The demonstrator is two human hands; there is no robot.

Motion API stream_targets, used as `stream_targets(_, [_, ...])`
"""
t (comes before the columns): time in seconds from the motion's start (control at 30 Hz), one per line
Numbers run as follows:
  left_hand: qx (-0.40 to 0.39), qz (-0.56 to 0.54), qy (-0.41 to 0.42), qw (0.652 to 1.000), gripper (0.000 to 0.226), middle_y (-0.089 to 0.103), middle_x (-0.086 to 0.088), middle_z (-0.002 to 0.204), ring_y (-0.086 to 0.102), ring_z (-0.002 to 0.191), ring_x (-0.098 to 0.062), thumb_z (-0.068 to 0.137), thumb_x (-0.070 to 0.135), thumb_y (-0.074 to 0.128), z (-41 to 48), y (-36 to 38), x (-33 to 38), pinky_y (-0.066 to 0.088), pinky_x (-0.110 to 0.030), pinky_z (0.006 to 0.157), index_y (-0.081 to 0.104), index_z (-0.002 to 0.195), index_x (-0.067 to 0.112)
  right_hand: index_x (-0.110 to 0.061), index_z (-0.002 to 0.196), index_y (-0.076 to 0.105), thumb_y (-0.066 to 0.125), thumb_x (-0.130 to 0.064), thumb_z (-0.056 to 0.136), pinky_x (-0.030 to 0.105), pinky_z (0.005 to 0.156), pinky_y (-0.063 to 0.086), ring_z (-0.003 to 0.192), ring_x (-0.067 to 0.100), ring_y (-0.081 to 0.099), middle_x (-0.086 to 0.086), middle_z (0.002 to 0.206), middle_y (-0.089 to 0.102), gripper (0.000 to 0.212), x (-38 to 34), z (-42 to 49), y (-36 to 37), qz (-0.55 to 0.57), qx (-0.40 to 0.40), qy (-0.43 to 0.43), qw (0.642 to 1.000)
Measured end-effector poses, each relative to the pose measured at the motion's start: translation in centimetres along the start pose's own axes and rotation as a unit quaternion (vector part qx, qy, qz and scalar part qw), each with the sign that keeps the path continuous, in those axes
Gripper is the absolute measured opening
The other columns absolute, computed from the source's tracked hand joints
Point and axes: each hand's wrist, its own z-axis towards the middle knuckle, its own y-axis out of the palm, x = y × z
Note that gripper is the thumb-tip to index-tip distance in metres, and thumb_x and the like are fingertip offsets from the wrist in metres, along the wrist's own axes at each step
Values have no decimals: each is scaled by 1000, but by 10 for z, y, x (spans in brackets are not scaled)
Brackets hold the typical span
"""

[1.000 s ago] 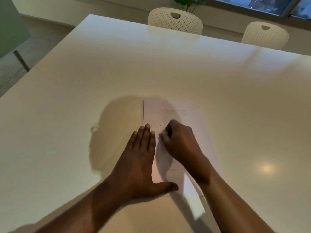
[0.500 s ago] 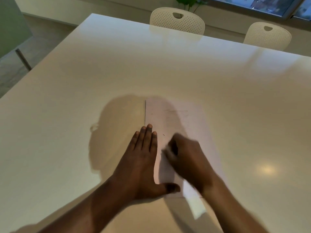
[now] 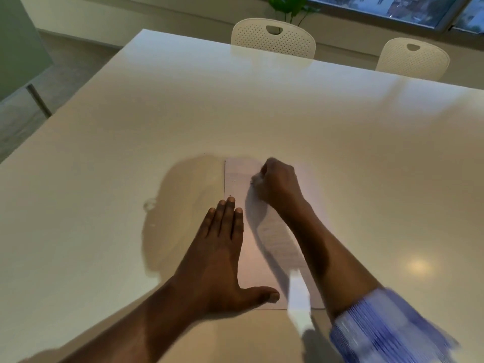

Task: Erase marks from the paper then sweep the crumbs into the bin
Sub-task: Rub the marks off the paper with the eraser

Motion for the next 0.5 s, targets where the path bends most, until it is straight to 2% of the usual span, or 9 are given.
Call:
stream_targets(0.07, [1, 3, 0, 1000, 147, -44, -9, 159, -39, 148, -22, 55, 111, 15, 1, 1, -1, -11, -42, 126, -33, 152, 12, -18, 97, 56, 64, -28, 96, 14, 58, 46, 70, 4, 58, -1, 92, 66, 12, 19, -50, 2, -18, -17, -30, 999])
stream_targets(0.1, [-2, 7, 0, 1000, 148, -44, -10, 159, -39, 148, -23, 53, 111, 14, 2, 1, -1, -10, -42, 126, -33, 152, 11, -24, 93, 54, 64, -30, 95, 10, 54, 39, 64, -2, 54, -10, 83, 62, 12, 25, -79, 4, -28, -13, -51, 998])
stream_targets(0.2, [-4, 8, -1, 1000, 149, -48, -10, 156, -42, 147, -23, 51, 112, 11, 3, 0, 0, -13, -41, 126, -37, 150, 11, -28, 90, 53, 64, -30, 95, 8, 51, 35, 61, -4, 53, -18, 70, 52, 12, 32, -109, 11, -9, 14, -80, 997])
stream_targets(0.3, [0, -6, 5, 1000, 145, -47, -8, 157, -42, 147, -21, 56, 110, 13, -1, -2, 0, -14, -40, 125, -35, 151, 13, -19, 98, 56, 61, -24, 98, 8, 51, 34, 60, -4, 50, -13, 76, 55, 7, 19, -59, 15, 0, 36, -54, 998])
stream_targets(0.33, [0, -8, 5, 1000, 144, -47, -7, 157, -42, 146, -21, 57, 110, 14, -2, -2, 0, -14, -40, 124, -35, 151, 13, -15, 101, 58, 61, -23, 98, 10, 53, 37, 61, -2, 51, -6, 82, 61, 9, 13, -36, 15, 15, 44, -31, 998])
stream_targets(0.4, [-4, -5, 0, 1000, 143, -50, -6, 155, -45, 145, -20, 57, 110, 15, -2, -3, 1, -16, -40, 124, -38, 150, 15, -8, 105, 60, 59, -19, 99, 23, 60, 46, 72, 15, 60, 9, 99, 68, 13, 2, 4, 12, 35, 45, 13, 998])
stream_targets(0.5, [-8, -4, -3, 1000, 143, -52, -4, 154, -47, 143, -19, 56, 110, 15, -1, -4, 2, -17, -40, 123, -40, 148, 16, -3, 111, 62, 58, -18, 98, 35, 73, 52, 94, 30, 66, 17, 111, 68, 20, -9, 26, 3, 13, 39, 29, 999])
